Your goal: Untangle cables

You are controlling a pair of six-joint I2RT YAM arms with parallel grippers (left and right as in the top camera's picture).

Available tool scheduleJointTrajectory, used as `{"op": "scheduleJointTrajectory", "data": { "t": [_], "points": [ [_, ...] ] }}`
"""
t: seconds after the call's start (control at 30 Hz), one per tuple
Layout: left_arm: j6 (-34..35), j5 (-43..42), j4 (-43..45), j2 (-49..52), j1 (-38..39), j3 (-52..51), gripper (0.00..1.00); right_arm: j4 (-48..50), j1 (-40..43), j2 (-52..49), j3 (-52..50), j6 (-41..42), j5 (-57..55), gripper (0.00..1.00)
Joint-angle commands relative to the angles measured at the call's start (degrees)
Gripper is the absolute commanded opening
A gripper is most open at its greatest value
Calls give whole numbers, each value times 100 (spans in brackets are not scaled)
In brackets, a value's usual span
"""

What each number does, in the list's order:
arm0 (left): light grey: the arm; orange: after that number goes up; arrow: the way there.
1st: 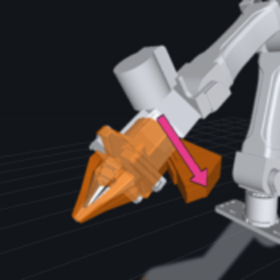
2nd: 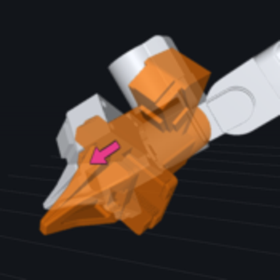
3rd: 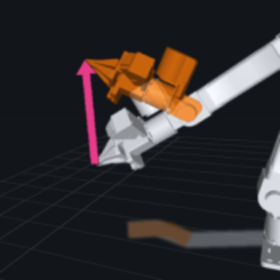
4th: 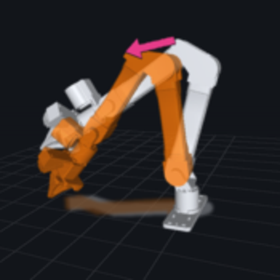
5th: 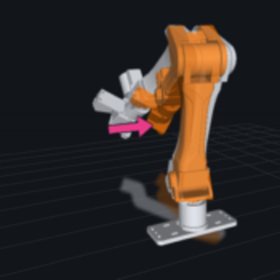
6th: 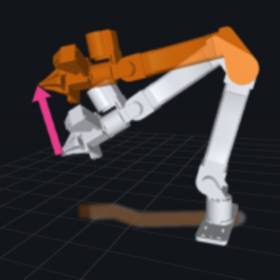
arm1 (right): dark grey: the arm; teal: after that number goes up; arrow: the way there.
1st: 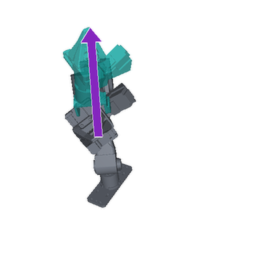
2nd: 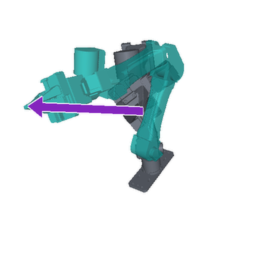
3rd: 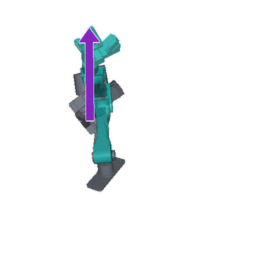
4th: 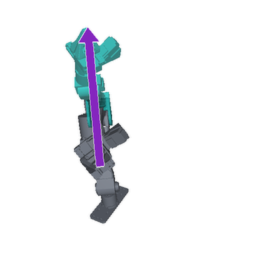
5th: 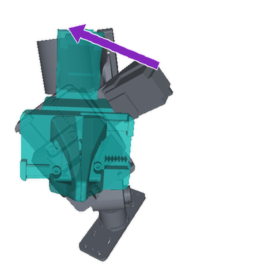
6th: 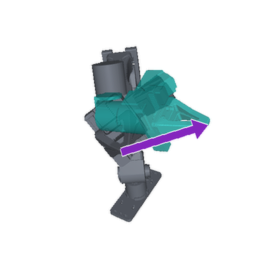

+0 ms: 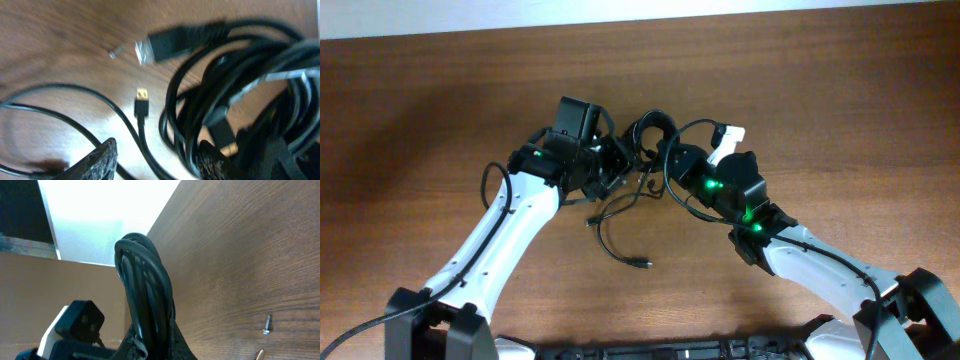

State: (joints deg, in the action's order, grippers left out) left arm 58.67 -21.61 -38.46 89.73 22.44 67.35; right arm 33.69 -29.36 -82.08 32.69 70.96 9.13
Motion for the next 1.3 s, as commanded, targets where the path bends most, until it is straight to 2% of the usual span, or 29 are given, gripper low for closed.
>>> {"op": "scheduleJointTrajectory", "data": {
  "t": [0.0, 0.03, 0.1, 0.17, 0.23, 0.3, 0.33, 0.37, 0.4, 0.47, 0.57, 0.6, 0.63, 0.73, 0.77, 0.83, 0.9, 0.97, 1.0, 1.07, 1.13, 1.17, 1.27],
  "points": [
    [-581, 682, -57, 240, -243, -92, 59, 358, -28, 199, 212, -293, 857, 4],
    [-835, 638, 0, 240, -317, -92, 63, 358, -28, 199, 212, -597, 1043, 4],
    [-1845, 216, 372, 240, -485, -92, 69, 356, -28, 199, 212, -1156, 1473, 4],
    [-2704, -251, 671, 240, -605, -92, 68, 323, -28, 199, 212, -1226, 1613, 4],
    [-3355, -474, 835, 240, -798, -85, 59, 236, -28, 199, 212, -1226, 1650, 4],
    [-3665, -472, 850, 240, -970, -85, 38, 212, -28, 199, 212, -1226, 1770, 4],
    [-3823, -470, 850, 240, -1095, -85, 34, 212, -28, 199, 212, -1226, 1836, 4],
    [-3930, -472, 870, 240, -1196, -85, 18, 197, -28, 199, 212, -1226, 1829, 4],
    [-3930, -474, 911, 240, -1270, -85, 12, 188, -28, 199, 212, -1228, 1825, 5],
    [-3923, -494, 1054, 238, -1394, -85, 7, 57, -28, 188, 212, -1228, 1711, 5],
    [-3904, -1193, 1473, 238, -1574, -85, 0, -533, -28, 188, 210, -1231, 1231, 6],
    [-3908, -1158, 1530, 238, -1589, -85, 0, -614, -28, 188, 210, -1231, 1154, 12],
    [-3908, -1115, 1554, 238, -1624, -85, 0, -656, -28, 188, 210, -1300, 1156, 26],
    [-3908, -839, 1561, 238, -1867, -85, 0, -1054, -17, 188, 210, -2555, 1167, 45],
    [-3908, -844, 1561, 225, -1985, -85, 0, -1180, -15, 190, 210, -2802, 1180, 47],
    [-3908, -909, 1556, 129, -2347, -85, 0, -1438, -11, 190, 210, -3825, 1526, 50],
    [-3908, -1115, 1539, -55, -2684, -85, 0, -1532, -13, 197, 212, -4319, 1888, 59],
    [-3950, -1473, 1491, -278, -2920, -85, 0, -1410, -13, 201, 216, -4310, 2208, 67],
    [-4096, -1602, 1412, -426, -2992, -85, 0, -1150, -28, 201, 216, -4308, 2524, 74],
    [-4315, -1593, 1174, -710, -3010, -85, 0, -597, -103, 199, 216, -4310, 2704, 79],
    [-4312, -1596, 940, -1010, -3005, -85, 0, -48, -330, 199, 216, -4315, 2323, 93],
    [-4310, -1600, 876, -1088, -3005, -85, 0, 55, -452, 199, 216, -4411, 1921, 97],
    [-4293, -1709, 481, -1405, -3005, -85, 0, 181, -872, 199, 216, -5073, 503, 99]
  ]
}}
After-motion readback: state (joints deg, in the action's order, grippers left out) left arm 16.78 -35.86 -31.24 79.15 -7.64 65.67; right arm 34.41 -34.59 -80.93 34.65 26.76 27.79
